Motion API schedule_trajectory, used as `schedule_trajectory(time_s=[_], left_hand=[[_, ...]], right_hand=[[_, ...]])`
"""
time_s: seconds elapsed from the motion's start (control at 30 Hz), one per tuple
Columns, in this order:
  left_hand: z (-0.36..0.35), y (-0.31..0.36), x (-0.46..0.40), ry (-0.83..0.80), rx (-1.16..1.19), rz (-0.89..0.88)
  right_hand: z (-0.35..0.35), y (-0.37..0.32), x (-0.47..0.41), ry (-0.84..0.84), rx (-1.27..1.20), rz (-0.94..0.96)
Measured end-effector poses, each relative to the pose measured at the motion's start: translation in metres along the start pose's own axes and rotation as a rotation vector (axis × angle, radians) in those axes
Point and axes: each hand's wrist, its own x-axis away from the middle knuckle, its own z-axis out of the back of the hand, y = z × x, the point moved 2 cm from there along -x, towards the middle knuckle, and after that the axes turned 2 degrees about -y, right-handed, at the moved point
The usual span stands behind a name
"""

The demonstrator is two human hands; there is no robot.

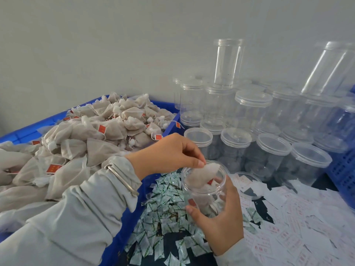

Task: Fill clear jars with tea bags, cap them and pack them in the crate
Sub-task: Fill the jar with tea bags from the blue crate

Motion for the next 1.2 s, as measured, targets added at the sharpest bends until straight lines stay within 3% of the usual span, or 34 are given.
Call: schedule_trajectory(time_s=[0.2,0.33,0.4,0.5,0.6,0.67,0.8,1.07,1.2], left_hand=[[0.001,0.003,0.003,-0.11,0.071,-0.017],[-0.003,-0.002,0.001,-0.137,-0.049,0.012],[0.003,-0.006,-0.002,-0.032,-0.117,0.021],[0.025,-0.019,-0.007,0.304,-0.164,0.042],[0.049,-0.042,-0.008,0.598,-0.227,0.171],[0.059,-0.058,-0.009,0.684,-0.319,0.267],[0.054,-0.084,-0.011,0.531,-0.419,0.386],[0.053,-0.102,-0.018,0.377,-0.639,0.351],[0.054,-0.101,-0.014,0.482,-0.621,0.368]], right_hand=[[-0.001,0.004,0.002,-0.003,-0.039,-0.01],[0.0,0.002,0.002,0.0,-0.031,-0.037],[0.0,0.003,0.002,0.002,0.008,-0.065],[0.0,0.002,0.002,0.004,0.057,-0.074],[0.001,0.0,0.002,-0.017,0.077,-0.064],[0.001,-0.001,0.002,-0.03,0.079,-0.066],[0.001,-0.002,0.002,-0.037,0.078,-0.056],[0.001,-0.002,0.002,-0.03,0.071,-0.059],[0.0,-0.001,0.003,-0.05,0.068,-0.067]])
